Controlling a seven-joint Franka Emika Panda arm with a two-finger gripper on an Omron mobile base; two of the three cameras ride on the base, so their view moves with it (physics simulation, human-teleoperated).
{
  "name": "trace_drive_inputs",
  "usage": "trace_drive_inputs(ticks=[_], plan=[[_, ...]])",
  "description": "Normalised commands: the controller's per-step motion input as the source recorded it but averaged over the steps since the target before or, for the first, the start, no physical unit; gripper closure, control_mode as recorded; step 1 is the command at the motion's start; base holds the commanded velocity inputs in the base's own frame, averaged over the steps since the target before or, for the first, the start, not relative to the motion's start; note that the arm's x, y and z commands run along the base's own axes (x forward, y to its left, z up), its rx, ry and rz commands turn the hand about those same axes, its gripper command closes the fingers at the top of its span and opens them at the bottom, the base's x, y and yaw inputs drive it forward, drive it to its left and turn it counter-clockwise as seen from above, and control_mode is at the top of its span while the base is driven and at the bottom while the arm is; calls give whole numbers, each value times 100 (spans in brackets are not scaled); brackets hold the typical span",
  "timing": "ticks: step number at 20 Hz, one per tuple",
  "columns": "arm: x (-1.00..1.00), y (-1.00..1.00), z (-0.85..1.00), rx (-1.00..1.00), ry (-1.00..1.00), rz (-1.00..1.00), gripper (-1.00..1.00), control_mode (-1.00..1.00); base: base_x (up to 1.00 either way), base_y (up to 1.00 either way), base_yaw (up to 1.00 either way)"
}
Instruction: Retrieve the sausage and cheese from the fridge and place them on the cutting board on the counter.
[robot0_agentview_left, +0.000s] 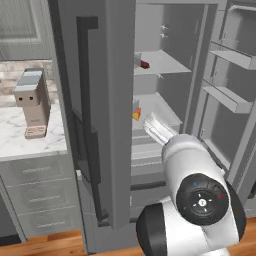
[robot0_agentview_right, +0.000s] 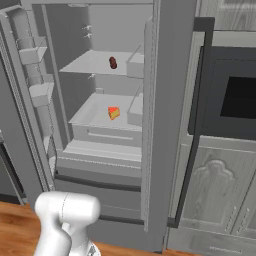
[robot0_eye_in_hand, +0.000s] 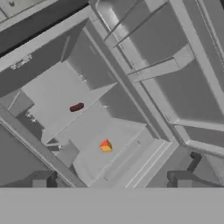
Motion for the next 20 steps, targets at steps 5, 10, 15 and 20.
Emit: trace_drive_inputs(ticks=[5, 10, 15, 20], plan=[[78, -4, 0, 27, 11, 39, -100, -100, 0, 0, 0], [89, -18, -5, 21, 19, 41, -100, -100, 0, 0, 0], [94, -21, -25, 10, 16, 36, -100, -100, 0, 0, 0], [79, -6, -31, 1, 18, 23, -100, -100, 0, 0, 0]])
